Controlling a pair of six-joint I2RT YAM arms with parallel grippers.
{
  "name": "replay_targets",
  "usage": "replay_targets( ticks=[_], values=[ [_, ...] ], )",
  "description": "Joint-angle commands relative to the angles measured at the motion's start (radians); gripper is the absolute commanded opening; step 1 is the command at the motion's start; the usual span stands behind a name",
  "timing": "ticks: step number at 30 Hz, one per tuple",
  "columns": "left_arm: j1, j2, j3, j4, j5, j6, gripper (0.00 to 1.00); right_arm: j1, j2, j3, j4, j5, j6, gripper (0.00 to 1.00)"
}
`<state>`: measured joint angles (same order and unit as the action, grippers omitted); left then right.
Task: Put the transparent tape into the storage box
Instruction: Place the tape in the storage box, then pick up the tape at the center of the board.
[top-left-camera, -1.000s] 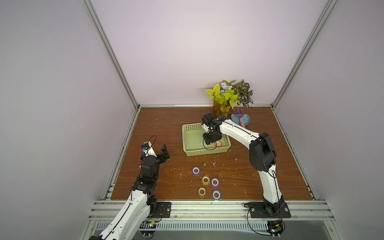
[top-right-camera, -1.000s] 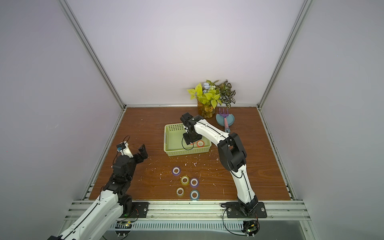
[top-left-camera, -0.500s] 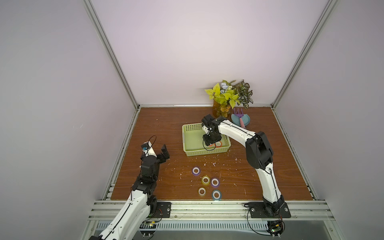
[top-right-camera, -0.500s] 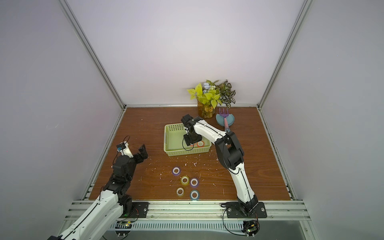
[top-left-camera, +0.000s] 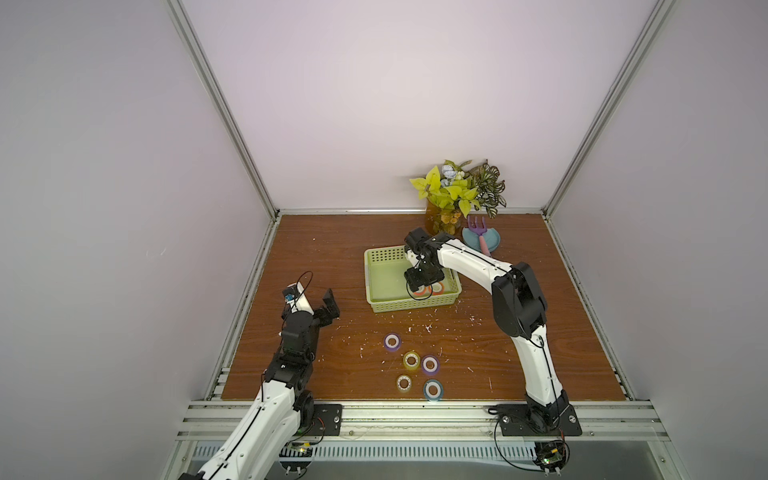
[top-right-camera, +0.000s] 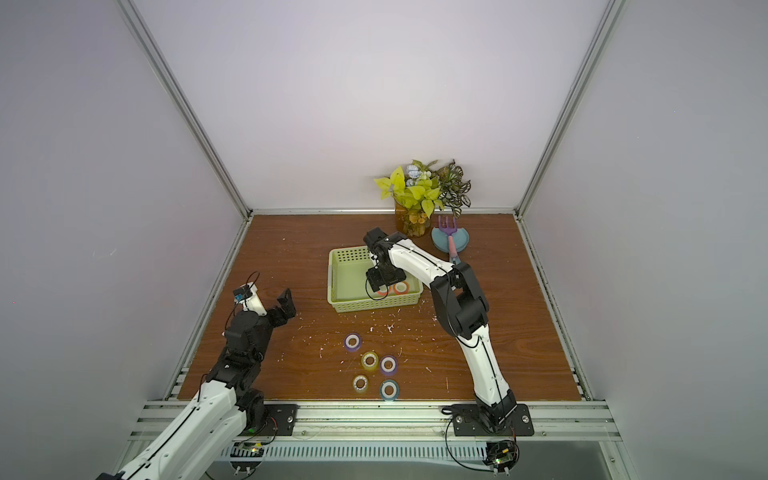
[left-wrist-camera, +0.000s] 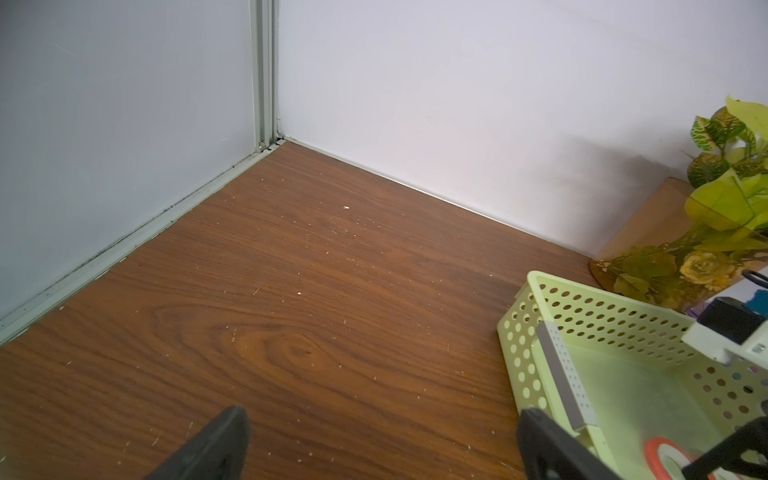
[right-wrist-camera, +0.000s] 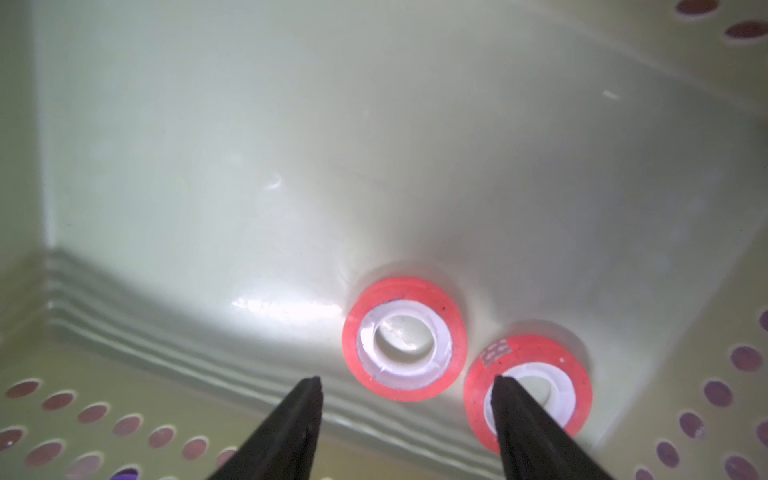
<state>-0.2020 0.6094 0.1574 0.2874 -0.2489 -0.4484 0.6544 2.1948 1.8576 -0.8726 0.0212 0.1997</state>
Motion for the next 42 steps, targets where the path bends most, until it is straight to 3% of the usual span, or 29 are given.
replay_targets(
  ticks=[1,6,7,8,15,20,24,27,31,36,42],
  values=[
    [0.009,-0.033,0.002,0.000,0.061,0.034,0.99,-0.011,-0.155,-0.005,0.000,0.007,0.000,0.75],
    [0.010,-0.075,0.042,-0.075,0.112,0.018,0.99,-0.039,-0.329,-0.158,0.085,-0.001,0.011,0.83],
    [0.009,-0.076,0.062,-0.103,0.120,0.012,0.99,-0.048,-0.375,-0.203,0.115,-0.007,0.017,0.96],
    [0.009,-0.073,0.077,-0.123,0.130,0.007,0.99,-0.058,-0.415,-0.245,0.139,-0.015,0.023,0.99],
    [-0.021,-0.015,0.179,-0.230,0.222,-0.035,0.99,-0.155,-0.800,-0.671,0.437,-0.035,0.079,0.99],
    [-0.115,0.060,0.265,-0.310,0.227,-0.037,0.99,-0.197,-1.089,-0.982,0.655,0.024,0.096,0.99],
    [-0.153,0.110,0.293,-0.336,0.295,-0.063,0.99,-0.199,-1.322,-1.208,0.791,0.095,0.104,0.99],
    [-0.219,0.144,0.313,-0.366,0.292,-0.069,0.99,-0.201,-1.503,-1.364,0.878,0.154,0.132,0.99],
    [-0.363,0.207,0.343,-0.412,0.205,-0.082,0.99,-0.201,-1.727,-1.523,0.947,0.220,0.181,0.99],
    [-0.471,0.293,0.355,-0.423,0.188,-0.119,0.99,-0.201,-1.820,-1.578,0.890,0.238,0.192,0.99],
    [-0.562,0.377,0.362,-0.419,0.170,-0.134,0.99,-0.200,-1.693,-1.602,0.916,0.192,0.212,0.99]
  ],
)
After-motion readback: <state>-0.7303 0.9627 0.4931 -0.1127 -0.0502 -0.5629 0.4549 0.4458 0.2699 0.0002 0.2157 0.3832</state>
